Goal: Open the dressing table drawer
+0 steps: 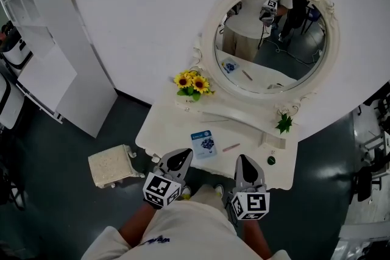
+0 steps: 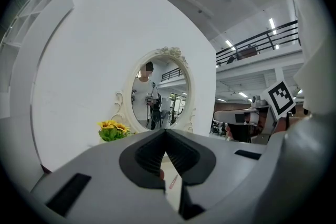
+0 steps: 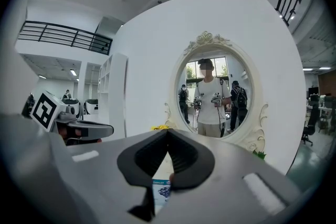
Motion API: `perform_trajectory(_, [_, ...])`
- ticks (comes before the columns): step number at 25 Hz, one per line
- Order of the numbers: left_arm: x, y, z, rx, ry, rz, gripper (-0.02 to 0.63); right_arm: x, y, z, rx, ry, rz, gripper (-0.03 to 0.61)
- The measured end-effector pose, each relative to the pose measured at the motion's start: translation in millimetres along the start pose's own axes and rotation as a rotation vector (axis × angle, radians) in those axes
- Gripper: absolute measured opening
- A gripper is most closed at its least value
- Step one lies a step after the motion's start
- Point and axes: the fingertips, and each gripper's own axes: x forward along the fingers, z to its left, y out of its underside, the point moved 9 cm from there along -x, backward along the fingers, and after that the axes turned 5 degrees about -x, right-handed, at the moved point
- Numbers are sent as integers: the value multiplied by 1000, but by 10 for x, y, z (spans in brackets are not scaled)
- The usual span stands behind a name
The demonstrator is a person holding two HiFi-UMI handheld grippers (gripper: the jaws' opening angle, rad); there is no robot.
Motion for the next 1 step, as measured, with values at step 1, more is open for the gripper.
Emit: perform_trajectory(1, [-4, 1, 13, 1, -2, 0, 8, 10, 3, 6, 0, -2, 1, 11])
